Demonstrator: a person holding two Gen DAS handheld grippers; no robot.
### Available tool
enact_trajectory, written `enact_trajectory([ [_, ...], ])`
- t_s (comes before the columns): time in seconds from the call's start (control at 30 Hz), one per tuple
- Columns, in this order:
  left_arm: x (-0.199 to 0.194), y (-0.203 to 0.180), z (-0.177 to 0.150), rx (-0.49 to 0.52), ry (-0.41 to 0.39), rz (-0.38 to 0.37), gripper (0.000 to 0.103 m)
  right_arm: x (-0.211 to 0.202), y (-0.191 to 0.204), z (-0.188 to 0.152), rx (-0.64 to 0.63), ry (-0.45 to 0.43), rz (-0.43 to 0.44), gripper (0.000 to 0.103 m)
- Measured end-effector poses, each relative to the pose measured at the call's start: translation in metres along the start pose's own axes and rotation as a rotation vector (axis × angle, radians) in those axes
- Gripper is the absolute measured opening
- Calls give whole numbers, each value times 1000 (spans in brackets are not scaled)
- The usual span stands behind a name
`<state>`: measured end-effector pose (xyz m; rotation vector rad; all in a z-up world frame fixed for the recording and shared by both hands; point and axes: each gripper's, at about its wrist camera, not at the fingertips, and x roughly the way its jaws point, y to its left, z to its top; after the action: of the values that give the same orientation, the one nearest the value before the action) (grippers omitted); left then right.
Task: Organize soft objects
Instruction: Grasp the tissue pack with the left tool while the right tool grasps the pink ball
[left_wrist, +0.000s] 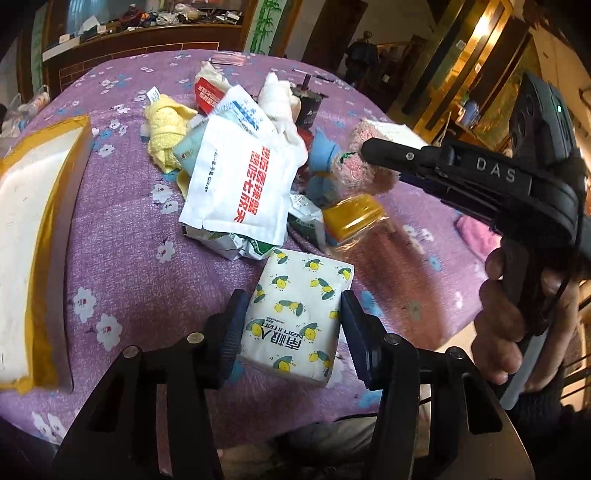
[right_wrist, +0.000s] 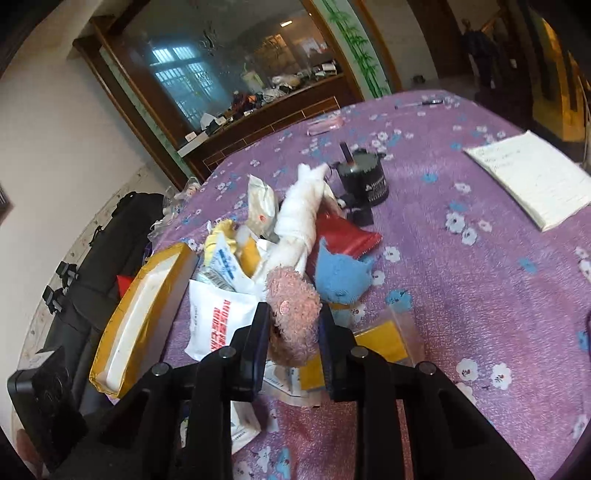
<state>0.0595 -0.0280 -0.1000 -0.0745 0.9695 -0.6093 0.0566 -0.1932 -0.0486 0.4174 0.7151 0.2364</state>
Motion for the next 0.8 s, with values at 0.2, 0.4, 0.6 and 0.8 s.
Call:
enact_trajectory([
  [0.2,-37,13,1,-65,-66,1,50,-17,27,2,-30,-31,63,24],
  [0.4,-116,56,8,-200,-205,175,50,-17,88,-5,-140,3,150,24],
  [0.6,-180,116,2,-315,-291,312,50,11,154,-24,-271,92,243,24],
  [0.8,-182,166,-9,-401,-286,384,51,64,203,-43,-379,213,289,24],
])
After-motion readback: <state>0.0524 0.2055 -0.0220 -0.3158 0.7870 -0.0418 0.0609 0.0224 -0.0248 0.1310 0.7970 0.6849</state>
